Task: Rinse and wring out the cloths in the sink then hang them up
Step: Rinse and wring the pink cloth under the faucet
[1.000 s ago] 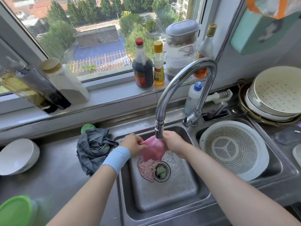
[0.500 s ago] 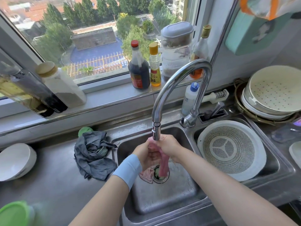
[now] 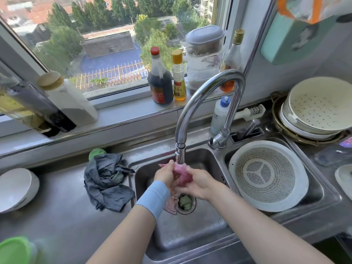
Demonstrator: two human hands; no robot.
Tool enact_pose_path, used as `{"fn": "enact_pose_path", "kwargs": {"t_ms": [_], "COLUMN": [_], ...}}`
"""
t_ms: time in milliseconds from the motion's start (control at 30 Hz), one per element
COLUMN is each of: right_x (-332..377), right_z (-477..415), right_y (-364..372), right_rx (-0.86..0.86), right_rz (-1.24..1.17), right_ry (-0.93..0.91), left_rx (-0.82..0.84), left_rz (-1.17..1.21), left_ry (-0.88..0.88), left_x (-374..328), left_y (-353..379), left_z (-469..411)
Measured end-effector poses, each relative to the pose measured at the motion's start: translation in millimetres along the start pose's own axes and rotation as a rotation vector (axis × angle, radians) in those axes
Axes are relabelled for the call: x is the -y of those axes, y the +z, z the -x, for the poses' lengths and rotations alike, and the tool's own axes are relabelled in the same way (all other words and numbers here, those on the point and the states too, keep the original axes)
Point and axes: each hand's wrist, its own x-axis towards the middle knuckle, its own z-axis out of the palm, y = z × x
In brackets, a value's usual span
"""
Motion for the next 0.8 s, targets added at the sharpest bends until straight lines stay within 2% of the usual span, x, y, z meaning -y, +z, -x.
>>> {"fn": "enact_pose_path", "kwargs": {"t_ms": [67, 133, 233, 300, 467, 533, 633, 700, 800], "right_x": [3, 3, -3, -10, -11, -10, -3, 5, 14], "right_z": [-5, -7, -8, -9, -8, -3, 3, 5, -1], "right_y": [8, 10, 15, 14, 2, -3, -3, 4, 13], "right_rx": [-0.131, -0.277, -0.204, -0.217, -0.345, -0.284, -0.054, -0.034, -0.148], "right_rz": [0.099, 0.26, 0.392, 0.568, 0.641, 0.627, 0.517, 0.511, 0.622], "right_ry": [-0.114, -0.245, -0.307, -0.327, -0.308, -0.218, -0.021, -0.031, -0.179], "left_rx": [-0.046, -0.041, 0.04, 0.006, -0.06, -0.034, -0.095, -0.15, -0.158], "left_rz": [-0.137, -0.179, 0.036, 0.188, 0.274, 0.21, 0.084, 0.037, -0.071], "left_ry": [0.12, 0.152, 0.025, -0.061, -0.149, -0.118, -0.064, -0.036, 0.048], "left_x": [5, 11, 12, 8, 1, 1, 3, 3, 3], "left_y": [-2, -6, -4, -1, -8, -9, -10, -11, -11], "left_z": [1, 7, 12, 6, 0, -3, -7, -6, -6]}}
